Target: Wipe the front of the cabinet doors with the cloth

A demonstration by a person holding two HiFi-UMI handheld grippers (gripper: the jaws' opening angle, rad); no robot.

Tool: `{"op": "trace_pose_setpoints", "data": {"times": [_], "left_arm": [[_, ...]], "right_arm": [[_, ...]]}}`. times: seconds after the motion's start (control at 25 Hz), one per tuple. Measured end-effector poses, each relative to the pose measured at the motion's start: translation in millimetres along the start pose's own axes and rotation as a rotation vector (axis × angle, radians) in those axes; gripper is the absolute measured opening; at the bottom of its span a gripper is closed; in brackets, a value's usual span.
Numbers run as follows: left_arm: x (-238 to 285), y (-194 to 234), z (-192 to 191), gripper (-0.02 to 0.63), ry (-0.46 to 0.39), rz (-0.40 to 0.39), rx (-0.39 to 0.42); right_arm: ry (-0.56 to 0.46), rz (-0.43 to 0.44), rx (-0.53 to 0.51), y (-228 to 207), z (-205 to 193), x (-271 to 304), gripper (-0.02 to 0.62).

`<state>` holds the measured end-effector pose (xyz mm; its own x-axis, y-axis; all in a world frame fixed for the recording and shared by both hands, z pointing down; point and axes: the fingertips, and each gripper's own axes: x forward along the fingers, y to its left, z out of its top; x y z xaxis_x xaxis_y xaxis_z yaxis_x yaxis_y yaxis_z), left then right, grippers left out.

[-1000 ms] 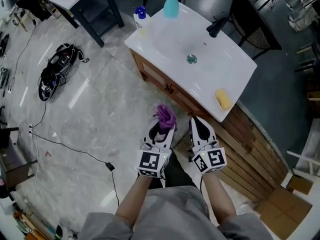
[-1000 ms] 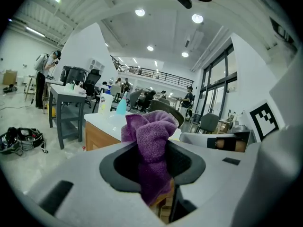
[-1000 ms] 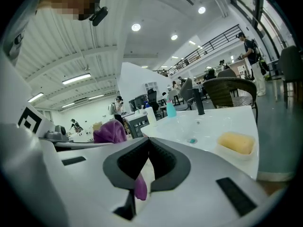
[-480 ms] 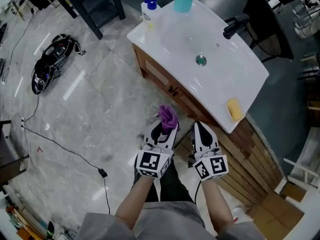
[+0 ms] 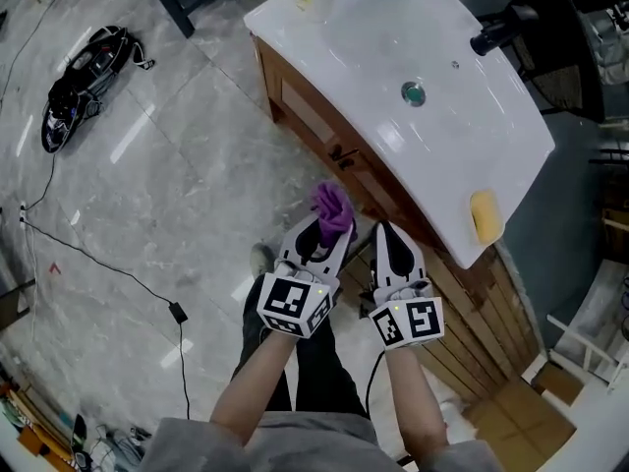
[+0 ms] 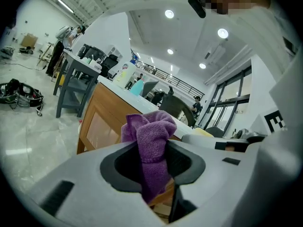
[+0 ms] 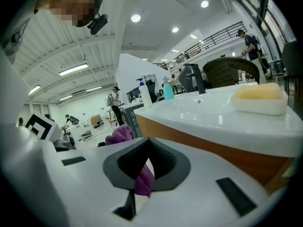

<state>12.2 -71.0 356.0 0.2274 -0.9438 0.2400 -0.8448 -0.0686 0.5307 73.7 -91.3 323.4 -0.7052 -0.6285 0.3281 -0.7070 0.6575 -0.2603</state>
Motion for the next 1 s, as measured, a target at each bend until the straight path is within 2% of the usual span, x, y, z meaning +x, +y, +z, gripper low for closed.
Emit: {"op": "trace_pose_setpoints", "data": {"times": [0.44,0.72,1.0], "left_arm": [[29.9,28.5,-44.8,0.133,-0.045,0.016,-0.126],[56.6,23.8,-47.4,0.132,-0.087,-0.04,-0.179],[87.4,11.0,-70.0,0.13,-0.074,-0.098,-0.217]], "right_arm": [[0.035,-0.011,-0.018,-23.3,-44.4,16.8,0.009],[0.041,-0.005,-0.034,-30.9,-50.3,15.6,0.009],[0.047,-0.006,-0.046,-40.1,-56.6,12.2,0.009]]}}
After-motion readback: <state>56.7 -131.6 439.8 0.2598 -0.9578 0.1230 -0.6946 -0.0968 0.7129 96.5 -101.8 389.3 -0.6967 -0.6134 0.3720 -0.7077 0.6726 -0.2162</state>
